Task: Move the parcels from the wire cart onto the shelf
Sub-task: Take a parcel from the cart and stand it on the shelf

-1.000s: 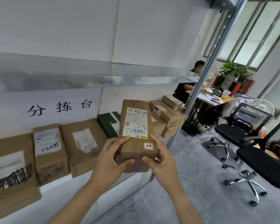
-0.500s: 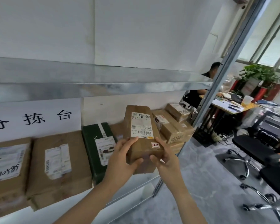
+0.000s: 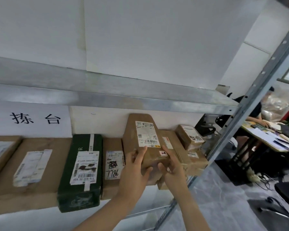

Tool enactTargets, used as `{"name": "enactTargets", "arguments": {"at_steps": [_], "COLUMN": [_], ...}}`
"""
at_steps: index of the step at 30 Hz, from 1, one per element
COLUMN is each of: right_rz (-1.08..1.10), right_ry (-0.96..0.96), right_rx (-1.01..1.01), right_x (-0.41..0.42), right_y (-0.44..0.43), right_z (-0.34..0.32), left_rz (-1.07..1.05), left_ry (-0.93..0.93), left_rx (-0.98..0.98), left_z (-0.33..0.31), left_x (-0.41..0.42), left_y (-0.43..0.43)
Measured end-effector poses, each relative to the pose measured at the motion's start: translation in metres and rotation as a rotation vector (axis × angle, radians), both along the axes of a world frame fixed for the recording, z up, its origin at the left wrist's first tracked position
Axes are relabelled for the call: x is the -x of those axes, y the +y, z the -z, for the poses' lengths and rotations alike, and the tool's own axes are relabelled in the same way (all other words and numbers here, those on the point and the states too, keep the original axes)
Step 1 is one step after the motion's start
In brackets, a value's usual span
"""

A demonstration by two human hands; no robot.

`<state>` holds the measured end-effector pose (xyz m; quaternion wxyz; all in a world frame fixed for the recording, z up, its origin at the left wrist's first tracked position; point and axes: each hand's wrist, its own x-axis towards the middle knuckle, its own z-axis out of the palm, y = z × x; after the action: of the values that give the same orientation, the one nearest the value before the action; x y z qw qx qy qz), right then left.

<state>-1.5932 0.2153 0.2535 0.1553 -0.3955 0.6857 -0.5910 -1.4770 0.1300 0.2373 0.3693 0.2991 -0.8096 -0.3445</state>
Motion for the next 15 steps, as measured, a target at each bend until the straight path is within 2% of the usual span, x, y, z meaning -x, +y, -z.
{"name": "enactTargets", "arguments": {"at_steps": [3,8,11,15], "right_rz": [-0.036,0.036,0.127,0.001], "right_ry": [0.008,0.256,0.587,0.753], "right_rx": [-0.034,-0.196,-0.086,0.084], "right_x": [0.005,-0.005,-0.027,-0.077], "right_y": [-0.006,-0.014,-0.028,-0.063], "right_z": [-0.001,-0.008,-0.022,-0.043], "left_rz": [-0.047,-0.014,-0.031,-0.235], "left_ry": [-0.076,-0.267,-0.354,-0.575], "left_rx": [0.047,0.18,0.219,0.332], "left_z": [0.001,0.005,0.006,0.004], "left_x": [0.005,-0.002,-0.018,-0.076], "left_y": [-0.003,-0.009,-0.021,-0.046]}}
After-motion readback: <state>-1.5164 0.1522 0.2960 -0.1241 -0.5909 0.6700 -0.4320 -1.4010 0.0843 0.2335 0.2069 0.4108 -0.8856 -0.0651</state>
